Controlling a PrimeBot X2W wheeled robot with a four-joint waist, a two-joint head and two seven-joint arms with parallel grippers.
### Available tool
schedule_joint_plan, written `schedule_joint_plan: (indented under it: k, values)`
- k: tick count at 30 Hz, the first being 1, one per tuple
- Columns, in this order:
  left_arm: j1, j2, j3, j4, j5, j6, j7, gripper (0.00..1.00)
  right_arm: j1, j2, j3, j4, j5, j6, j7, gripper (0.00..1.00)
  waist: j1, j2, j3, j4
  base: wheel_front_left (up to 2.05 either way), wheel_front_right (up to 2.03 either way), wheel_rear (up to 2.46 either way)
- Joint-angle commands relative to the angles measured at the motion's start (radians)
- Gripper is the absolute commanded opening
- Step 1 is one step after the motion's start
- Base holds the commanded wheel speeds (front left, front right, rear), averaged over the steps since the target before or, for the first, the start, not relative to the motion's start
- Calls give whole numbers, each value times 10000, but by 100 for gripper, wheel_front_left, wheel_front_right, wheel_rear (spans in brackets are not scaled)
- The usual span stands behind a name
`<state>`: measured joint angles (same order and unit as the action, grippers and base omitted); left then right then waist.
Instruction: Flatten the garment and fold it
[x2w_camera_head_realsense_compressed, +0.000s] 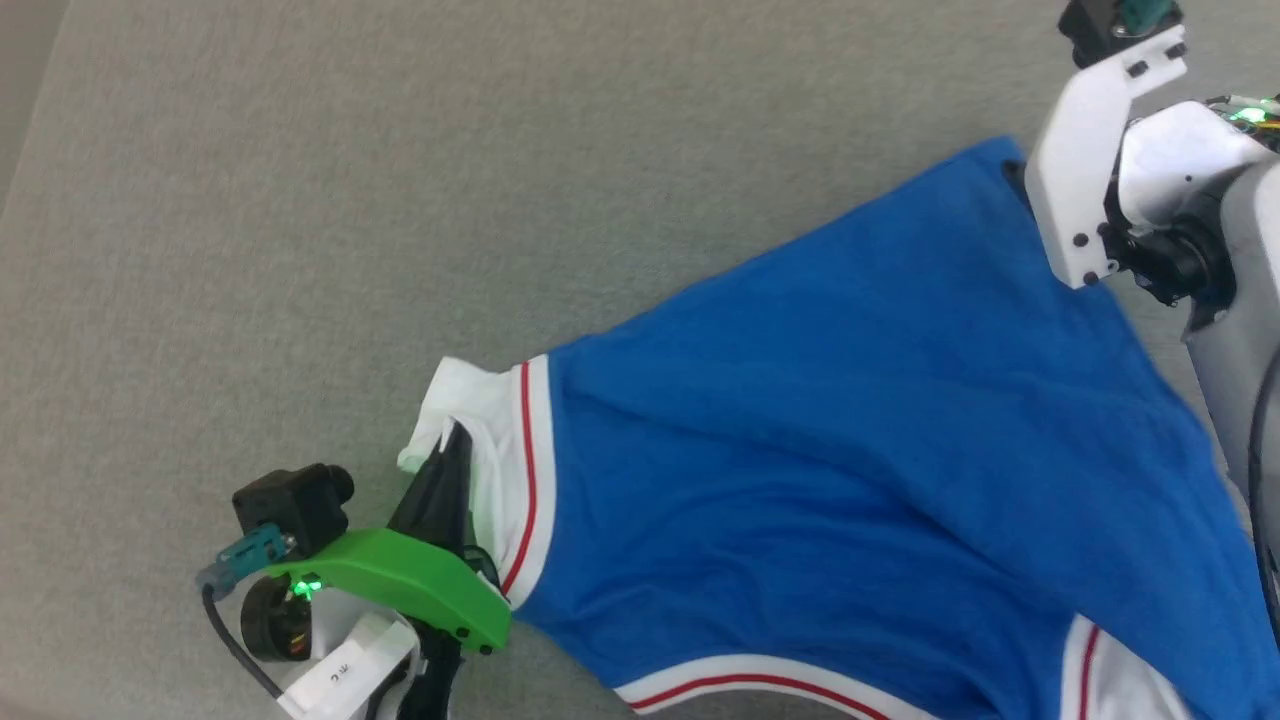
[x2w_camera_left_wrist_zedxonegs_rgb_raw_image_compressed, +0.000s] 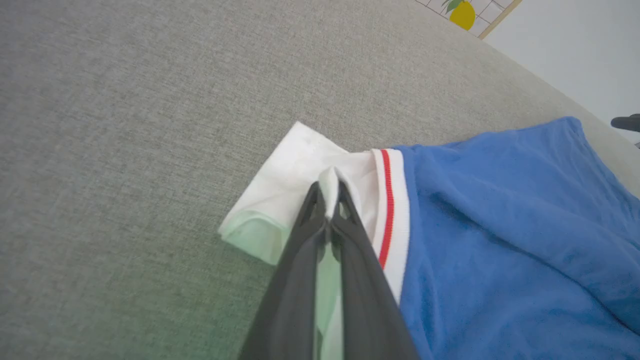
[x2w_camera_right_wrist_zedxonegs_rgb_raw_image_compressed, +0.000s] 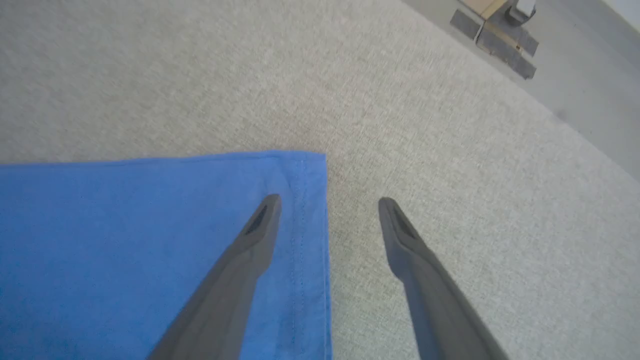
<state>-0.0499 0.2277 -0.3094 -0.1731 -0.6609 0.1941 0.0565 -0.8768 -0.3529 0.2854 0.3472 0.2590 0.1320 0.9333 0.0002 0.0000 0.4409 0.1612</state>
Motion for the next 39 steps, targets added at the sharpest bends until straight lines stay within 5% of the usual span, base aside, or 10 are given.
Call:
schedule_joint_plan:
  k: [1,11,12,13,19,29,39]
  values:
    - [-194,-73,-26,75,-30,-70,-102,0,-253,-32,166,145,-35,-13,394,100,-2,0,722,666,0,0,0]
    - [-320,-200,-73,379,-133,-189,-305,0,-331,-251,1285,359,258,-13,2858,100,-2,0,984,732,0,0,0]
    - [-332,-190,-65,402,-141,-195,-311,0,-297,-269,1237,339,309,-13,3079,36,-2,0,982,718,0,0,0]
    - [-347,-180,-57,418,-147,-200,-312,0,-282,-281,1188,290,325,-13,3179,1,-2,0,977,707,0,0,0]
    - [-350,-99,-35,495,-140,-174,-298,0,-102,-314,592,-88,228,-13,3051,0,-2,0,696,515,0,0,0]
    - [-107,247,80,518,-80,-20,-141,0,670,233,-1013,-826,741,-13,950,0,-2,0,-797,-256,0,0,0]
    - [721,574,295,303,-229,325,148,0,3841,583,-3036,-2239,1731,-13,97,0,-2,0,-2436,-1304,0,0,0]
